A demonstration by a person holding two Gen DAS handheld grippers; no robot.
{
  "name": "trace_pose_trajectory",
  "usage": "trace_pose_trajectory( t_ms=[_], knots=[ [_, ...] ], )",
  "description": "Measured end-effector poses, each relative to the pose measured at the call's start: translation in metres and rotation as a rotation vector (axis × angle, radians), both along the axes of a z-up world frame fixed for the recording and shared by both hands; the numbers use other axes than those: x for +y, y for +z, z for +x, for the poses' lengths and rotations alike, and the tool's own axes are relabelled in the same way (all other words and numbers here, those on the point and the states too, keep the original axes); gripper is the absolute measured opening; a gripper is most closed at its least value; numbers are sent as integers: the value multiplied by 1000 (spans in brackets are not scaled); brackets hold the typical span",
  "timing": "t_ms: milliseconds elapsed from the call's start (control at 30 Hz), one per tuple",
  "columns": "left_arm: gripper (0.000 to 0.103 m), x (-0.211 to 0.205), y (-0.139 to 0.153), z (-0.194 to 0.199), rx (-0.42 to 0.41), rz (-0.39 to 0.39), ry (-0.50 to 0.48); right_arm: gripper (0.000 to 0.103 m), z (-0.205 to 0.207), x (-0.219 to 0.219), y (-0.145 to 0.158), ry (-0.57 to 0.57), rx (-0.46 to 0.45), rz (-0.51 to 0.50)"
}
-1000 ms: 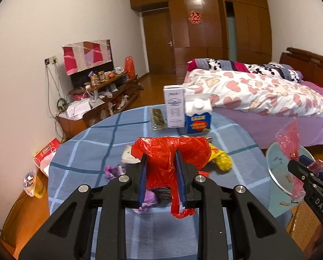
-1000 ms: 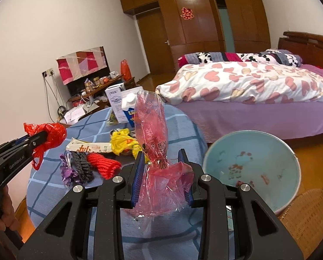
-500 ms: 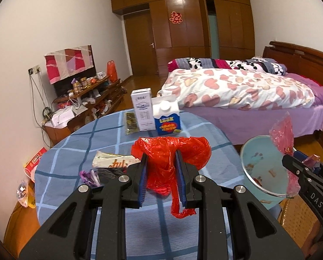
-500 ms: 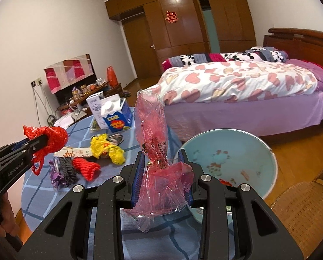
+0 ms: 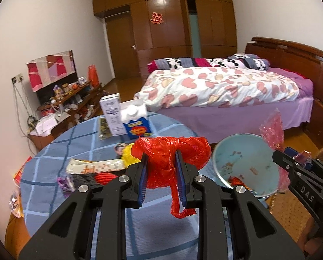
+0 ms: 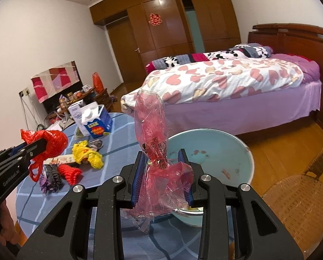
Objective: Collect trash
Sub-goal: 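Carry both bags over the blue bin and open both grippers to drop them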
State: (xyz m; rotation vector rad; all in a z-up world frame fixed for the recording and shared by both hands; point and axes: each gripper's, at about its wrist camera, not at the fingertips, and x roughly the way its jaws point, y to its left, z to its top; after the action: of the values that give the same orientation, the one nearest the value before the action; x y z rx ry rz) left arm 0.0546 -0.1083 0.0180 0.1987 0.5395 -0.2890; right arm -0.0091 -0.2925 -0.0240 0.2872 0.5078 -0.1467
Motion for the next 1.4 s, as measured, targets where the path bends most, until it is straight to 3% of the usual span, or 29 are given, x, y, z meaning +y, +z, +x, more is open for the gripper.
trace_pose_trajectory(
  t_ms=[333,567,967,1400],
  knots=[
    [23,-15,-6,1,22,-40,-66,32,-4,-20,3,-65,-11,-11],
    [23,-32,-14,8,48,-34,-80,32,1,-33,-10,-129,29,-43],
    [24,-104,-32,11,63,1,-196,33,9,-71,-42,-235,127,23],
    [26,-146,-64,32,160,11,-251,33,15,-93,-59,-264,177,84]
  ],
)
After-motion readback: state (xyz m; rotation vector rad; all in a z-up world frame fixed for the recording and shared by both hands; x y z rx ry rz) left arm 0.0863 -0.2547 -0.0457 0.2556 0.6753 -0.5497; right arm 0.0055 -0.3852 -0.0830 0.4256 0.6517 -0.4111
